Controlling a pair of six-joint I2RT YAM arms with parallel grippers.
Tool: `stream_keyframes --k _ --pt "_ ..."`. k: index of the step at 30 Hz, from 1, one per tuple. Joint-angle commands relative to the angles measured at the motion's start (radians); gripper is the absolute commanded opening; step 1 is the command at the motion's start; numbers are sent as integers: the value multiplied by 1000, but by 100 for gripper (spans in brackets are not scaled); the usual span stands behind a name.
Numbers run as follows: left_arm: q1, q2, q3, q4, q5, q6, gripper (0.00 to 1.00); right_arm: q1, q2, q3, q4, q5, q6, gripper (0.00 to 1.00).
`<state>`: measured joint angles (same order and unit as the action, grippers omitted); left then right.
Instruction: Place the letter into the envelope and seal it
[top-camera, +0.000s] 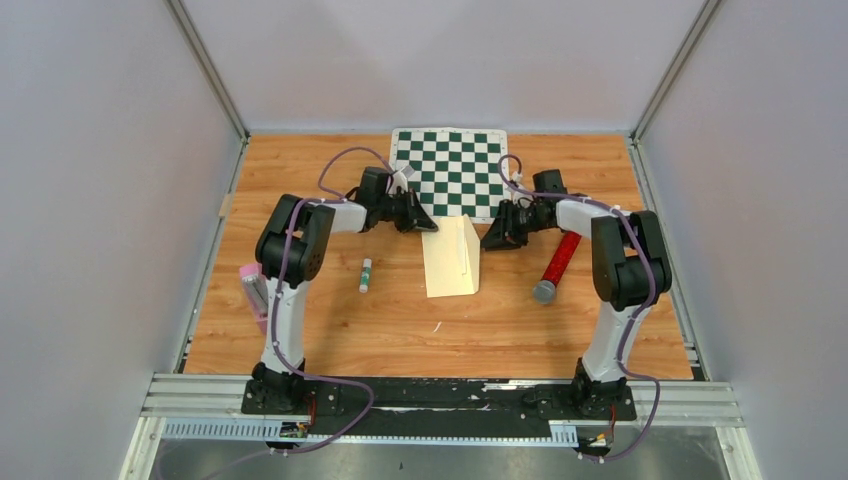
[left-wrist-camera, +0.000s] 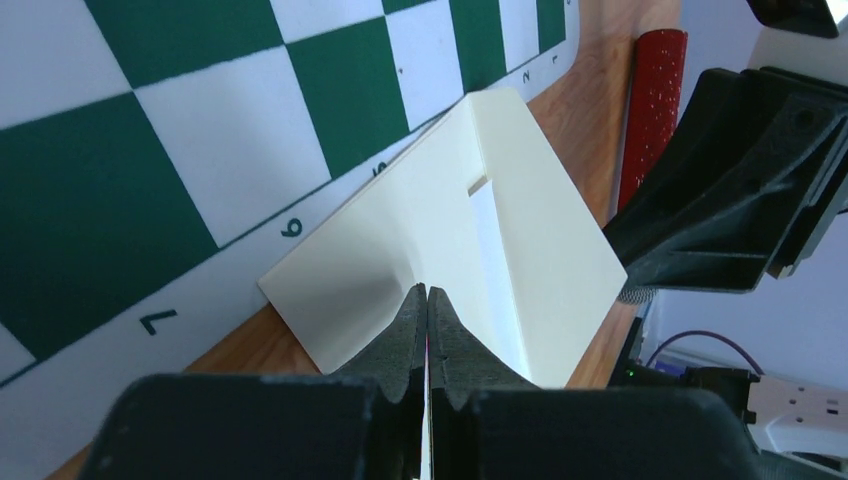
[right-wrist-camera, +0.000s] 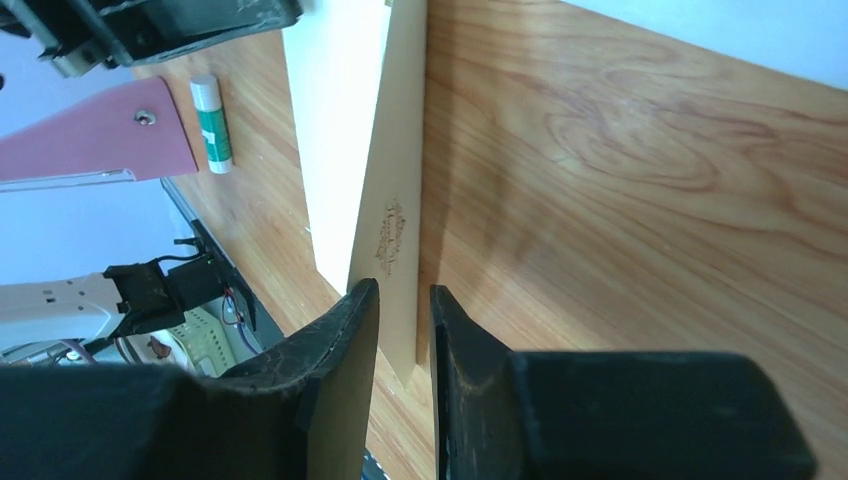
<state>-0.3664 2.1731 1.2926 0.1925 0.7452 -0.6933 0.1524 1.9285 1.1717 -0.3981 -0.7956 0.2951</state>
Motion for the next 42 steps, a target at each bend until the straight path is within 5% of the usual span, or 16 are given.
stream_keyframes --k 1,14,42 --pt "12 25 39 82 12 -60 0 25 3 42 57 -77 22 26" --pt "7 46 59 -138 -81 45 0 115 145 86 196 -182 84 25" --pt "6 52 53 -177 -128 70 0 168 293 174 227 -241 122 5"
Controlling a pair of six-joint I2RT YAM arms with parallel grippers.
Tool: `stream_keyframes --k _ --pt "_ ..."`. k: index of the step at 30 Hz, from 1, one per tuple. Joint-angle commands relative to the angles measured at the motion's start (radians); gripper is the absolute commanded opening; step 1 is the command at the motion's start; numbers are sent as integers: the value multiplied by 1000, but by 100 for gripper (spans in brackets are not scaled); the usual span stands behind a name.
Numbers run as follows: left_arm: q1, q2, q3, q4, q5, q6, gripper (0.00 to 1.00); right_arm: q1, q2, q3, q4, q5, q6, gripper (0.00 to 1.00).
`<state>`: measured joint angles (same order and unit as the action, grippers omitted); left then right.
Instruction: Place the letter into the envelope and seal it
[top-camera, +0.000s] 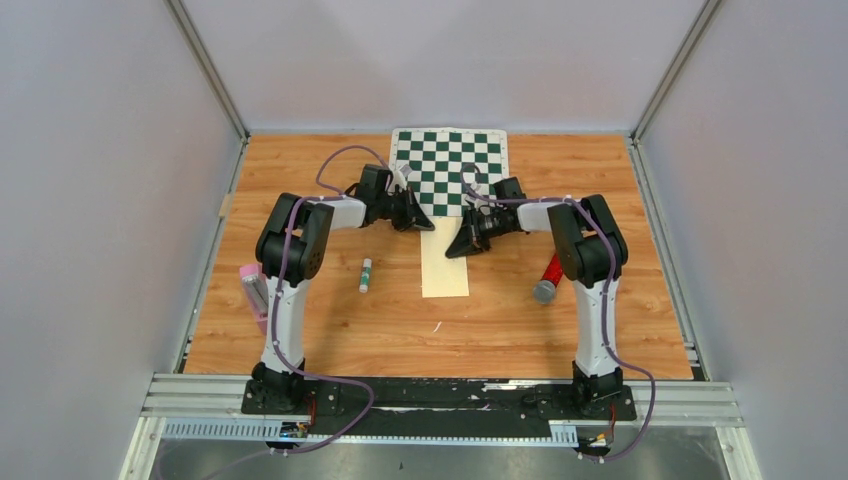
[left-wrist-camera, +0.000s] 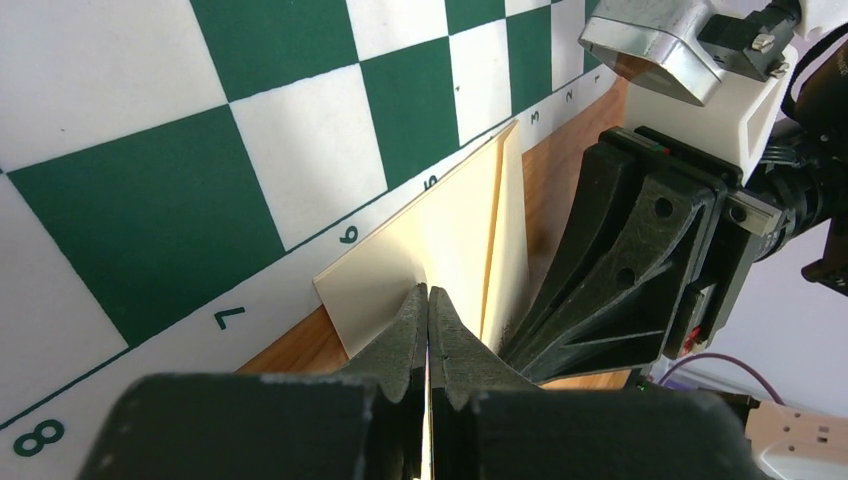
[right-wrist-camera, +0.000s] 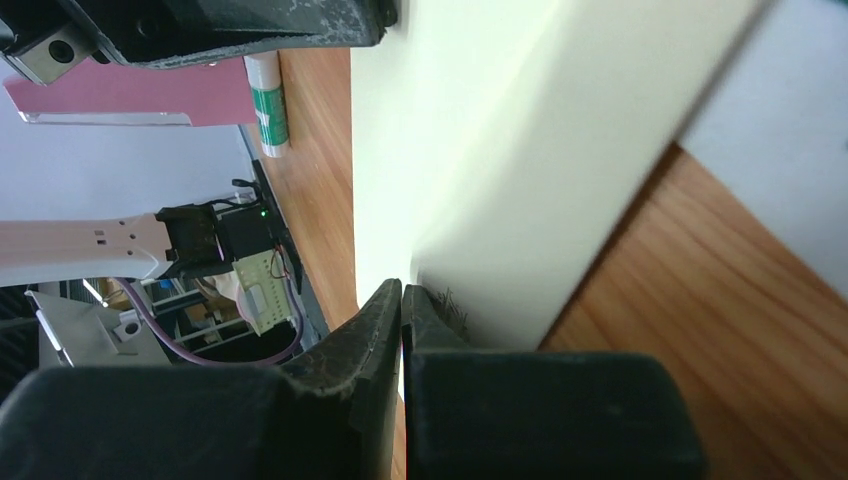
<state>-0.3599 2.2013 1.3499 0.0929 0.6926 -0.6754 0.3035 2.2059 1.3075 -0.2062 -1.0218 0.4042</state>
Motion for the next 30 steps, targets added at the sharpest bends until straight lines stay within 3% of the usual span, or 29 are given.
stream_keyframes --k 1,19,30 --pt "-1 24 -4 -77 -76 52 0 17 18 40 33 -9 13 5" --pt "-1 33 9 -88 -75 80 0 12 82 144 -6 107 66 3" --pt "0 37 24 -118 -84 78 0 5 3 9 -2 68 -15 0"
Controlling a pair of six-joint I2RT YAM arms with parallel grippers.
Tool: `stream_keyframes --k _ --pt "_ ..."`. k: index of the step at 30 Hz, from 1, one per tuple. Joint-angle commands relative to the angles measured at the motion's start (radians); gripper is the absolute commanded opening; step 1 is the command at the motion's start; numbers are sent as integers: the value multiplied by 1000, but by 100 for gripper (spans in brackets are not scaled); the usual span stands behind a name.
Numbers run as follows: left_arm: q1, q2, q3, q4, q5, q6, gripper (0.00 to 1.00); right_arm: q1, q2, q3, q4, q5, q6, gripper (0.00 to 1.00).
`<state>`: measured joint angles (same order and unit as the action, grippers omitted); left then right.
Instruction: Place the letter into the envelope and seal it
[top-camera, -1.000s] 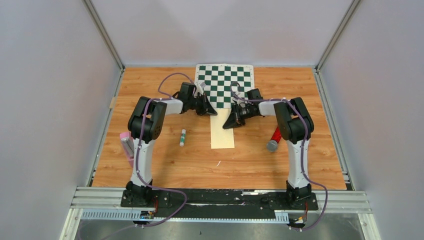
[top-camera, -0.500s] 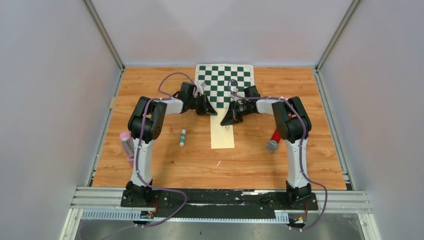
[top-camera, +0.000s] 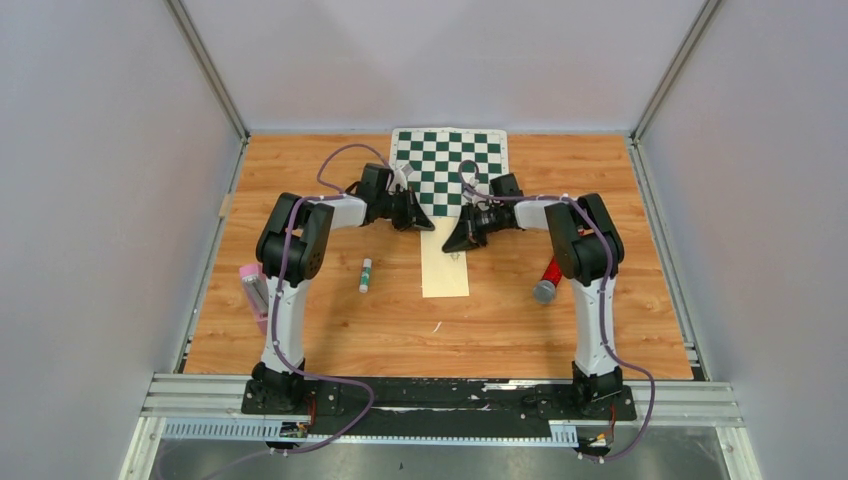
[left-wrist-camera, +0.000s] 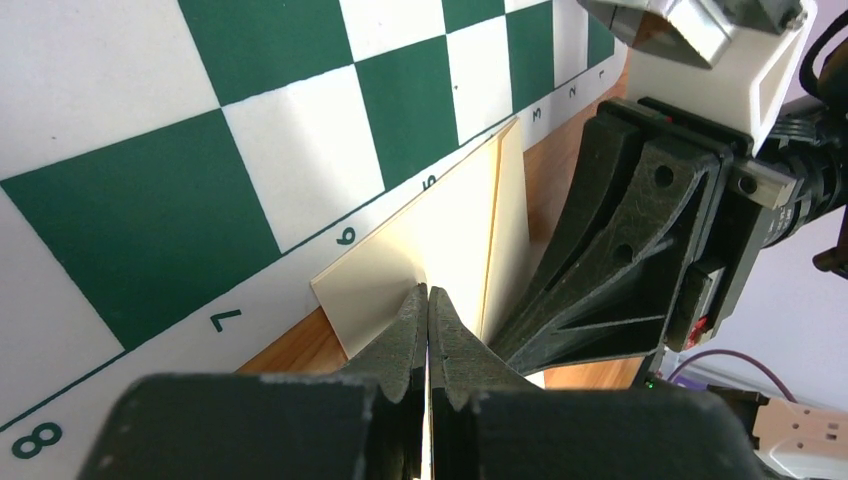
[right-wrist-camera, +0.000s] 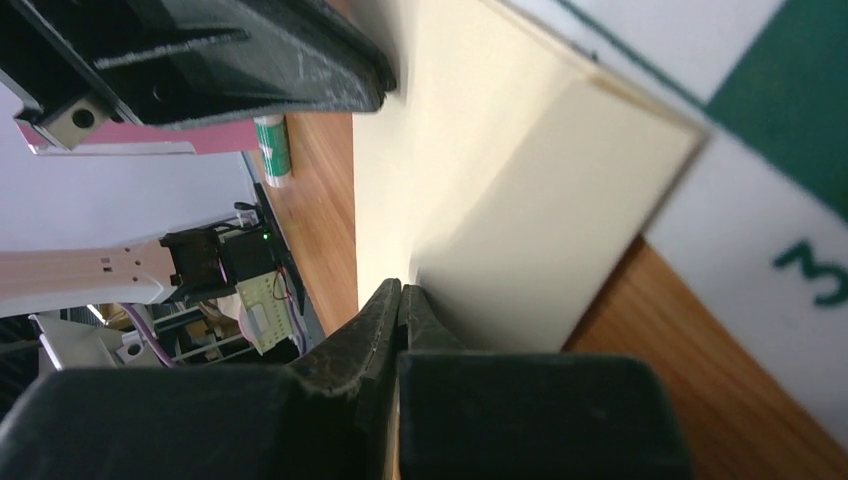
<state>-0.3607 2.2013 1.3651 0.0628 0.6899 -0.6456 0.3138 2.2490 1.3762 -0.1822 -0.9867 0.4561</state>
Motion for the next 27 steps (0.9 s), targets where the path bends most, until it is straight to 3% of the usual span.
stream_keyframes --k 1,18,27 --pt "0 40 13 -88 -83 46 0 -3 -45 -65 -24 26 -72 0" --pt "1 61 42 -75 -84 20 0 21 -50 -114 -14 -96 -109 0" --pt "2 75 54 -82 -84 21 0 33 -18 -59 -22 -112 -123 0"
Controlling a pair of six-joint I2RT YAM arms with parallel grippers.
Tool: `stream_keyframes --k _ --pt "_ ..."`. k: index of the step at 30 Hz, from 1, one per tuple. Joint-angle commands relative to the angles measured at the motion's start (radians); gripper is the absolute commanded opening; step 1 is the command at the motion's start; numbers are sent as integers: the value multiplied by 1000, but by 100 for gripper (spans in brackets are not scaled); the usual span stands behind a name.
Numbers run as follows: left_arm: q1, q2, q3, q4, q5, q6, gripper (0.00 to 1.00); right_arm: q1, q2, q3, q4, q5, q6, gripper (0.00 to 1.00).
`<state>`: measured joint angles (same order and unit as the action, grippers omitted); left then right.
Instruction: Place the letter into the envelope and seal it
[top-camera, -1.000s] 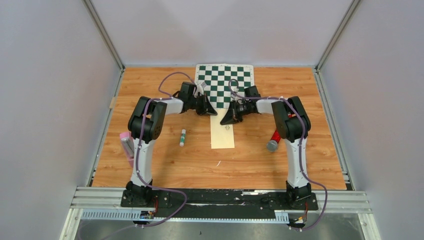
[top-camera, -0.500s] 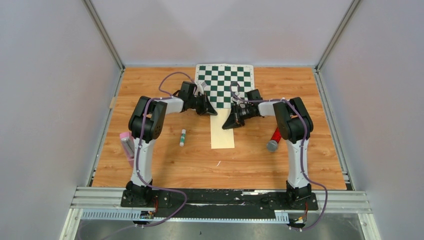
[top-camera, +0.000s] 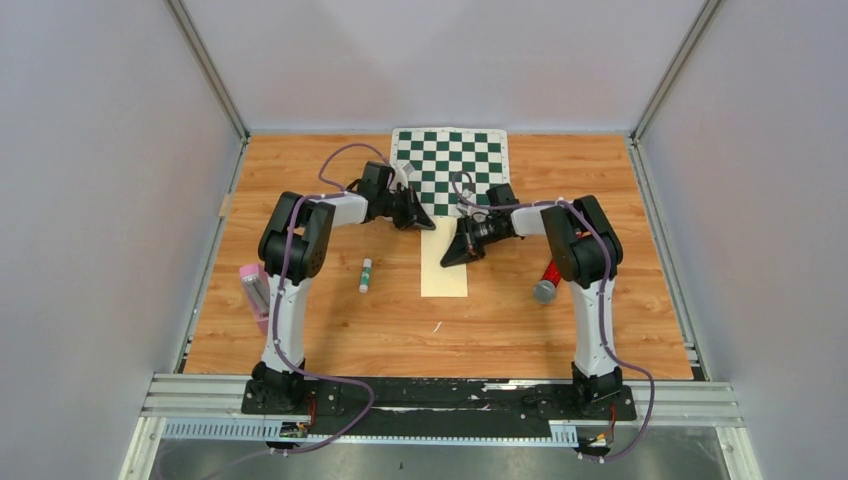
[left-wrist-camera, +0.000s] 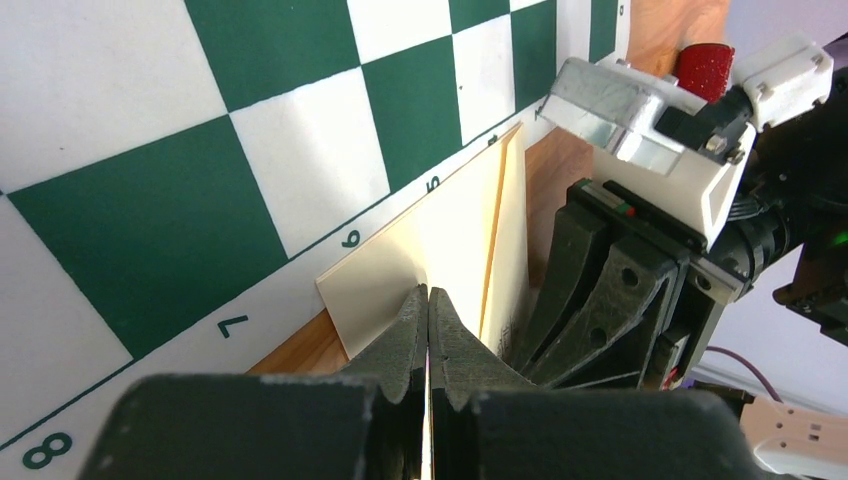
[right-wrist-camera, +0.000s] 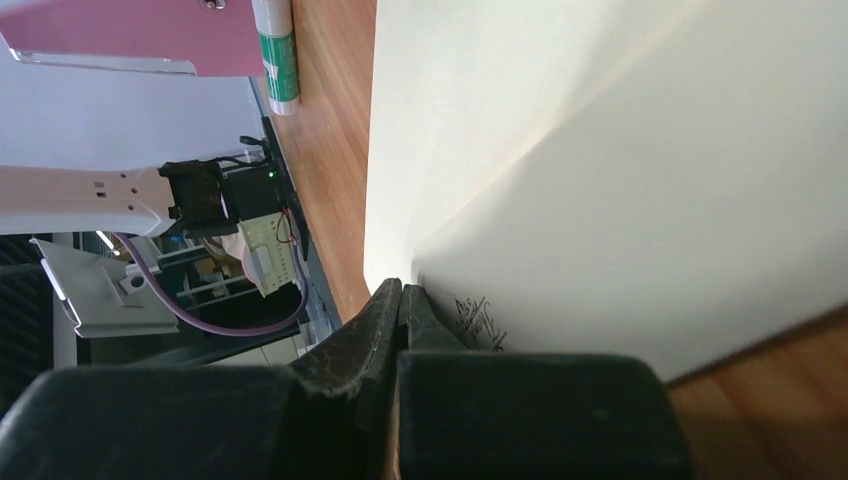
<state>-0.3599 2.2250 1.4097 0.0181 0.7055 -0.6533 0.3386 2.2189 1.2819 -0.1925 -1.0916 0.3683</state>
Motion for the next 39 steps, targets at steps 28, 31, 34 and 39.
stream_keyframes --k 28,31,34,39 --pt "1 80 11 -69 -83 39 0 -65 139 183 24 84 89 0" --pt "1 82 15 -73 -86 29 0 -69 130 174 24 74 89 0" --pt "1 82 17 -74 -88 24 0 -68 102 139 22 44 58 0" --pt "1 80 16 -70 -99 12 0 -45 27 51 -43 32 -69 0"
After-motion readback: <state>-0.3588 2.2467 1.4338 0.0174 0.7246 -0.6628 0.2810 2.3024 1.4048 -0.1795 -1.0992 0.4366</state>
